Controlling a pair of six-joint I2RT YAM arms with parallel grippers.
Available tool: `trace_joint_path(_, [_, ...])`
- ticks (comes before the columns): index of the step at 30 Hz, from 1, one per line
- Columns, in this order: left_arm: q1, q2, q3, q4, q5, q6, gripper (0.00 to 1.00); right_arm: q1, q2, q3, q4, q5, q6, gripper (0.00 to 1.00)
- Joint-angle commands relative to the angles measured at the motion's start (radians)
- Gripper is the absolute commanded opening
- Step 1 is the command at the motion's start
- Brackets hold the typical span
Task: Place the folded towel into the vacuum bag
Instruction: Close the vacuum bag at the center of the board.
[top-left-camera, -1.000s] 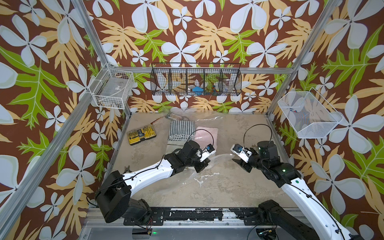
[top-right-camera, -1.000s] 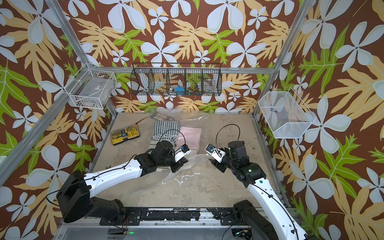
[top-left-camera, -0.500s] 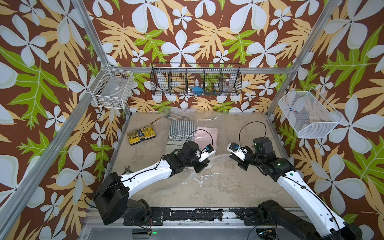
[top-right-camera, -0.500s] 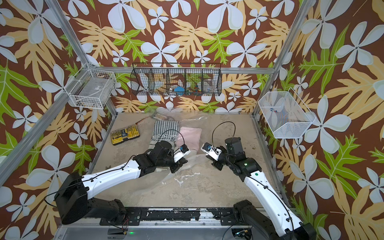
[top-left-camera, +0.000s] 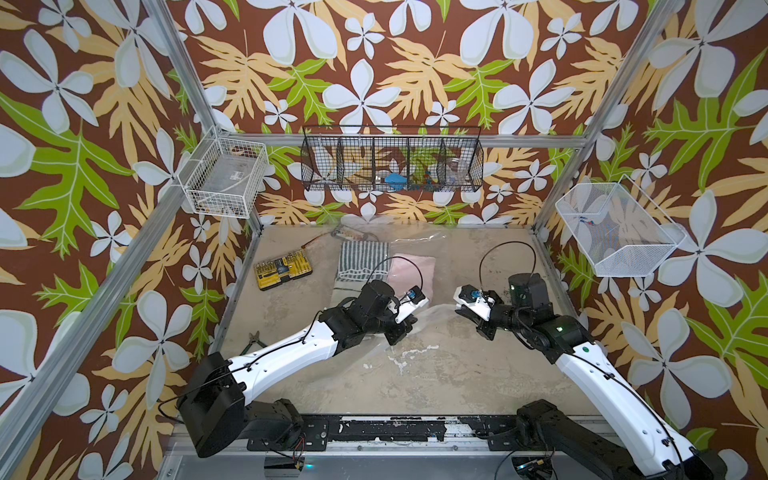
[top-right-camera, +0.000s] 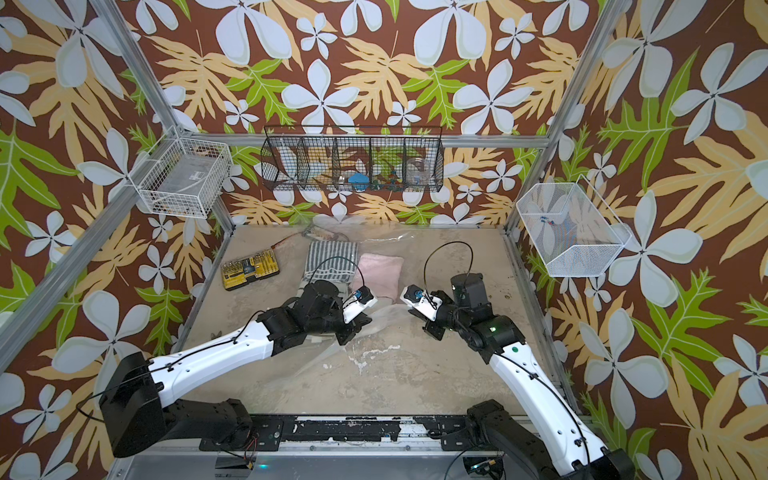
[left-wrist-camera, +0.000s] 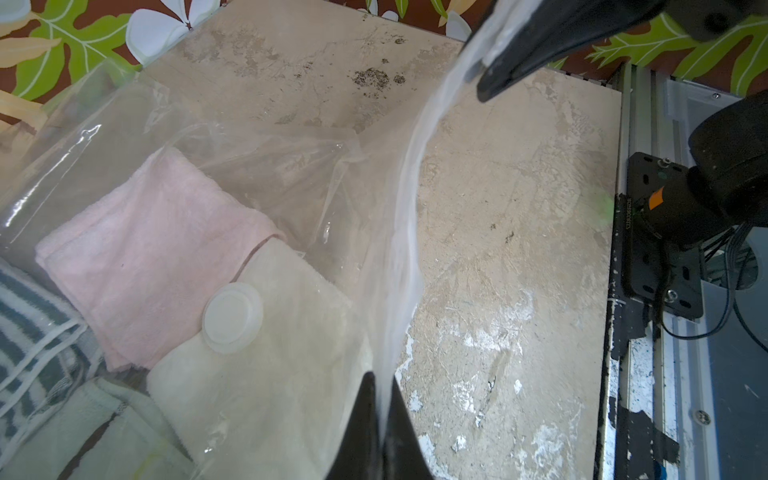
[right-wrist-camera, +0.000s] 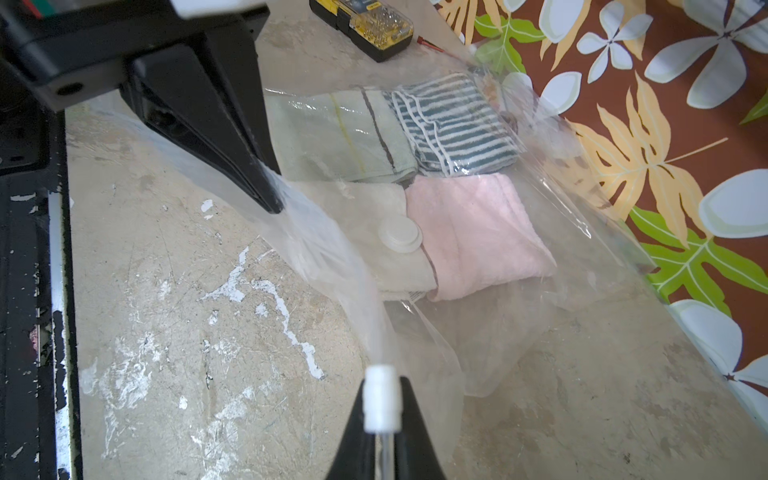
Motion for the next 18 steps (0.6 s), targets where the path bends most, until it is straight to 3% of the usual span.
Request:
trace_joint_path(1, [0.002, -0.03, 0.062, -0.099, 0.057, 0.047, 0.34, 0.022, -0.001, 0.019, 0.002, -0.04, -0.022, 0.0])
trace_joint_path(6, [0.002, 0.004, 0.178, -0.126, 0.256, 0.054, 0.49, 0.08, 0.005, 0.062, -0.018, -0.047, -0.04, 0.0])
trace_joint_path(18, [0.001, 0.084, 0.245, 0.006, 0.408, 0.001, 0.5, 0.126, 0.049, 0.127, -0.047, -0.097, -0.071, 0.0])
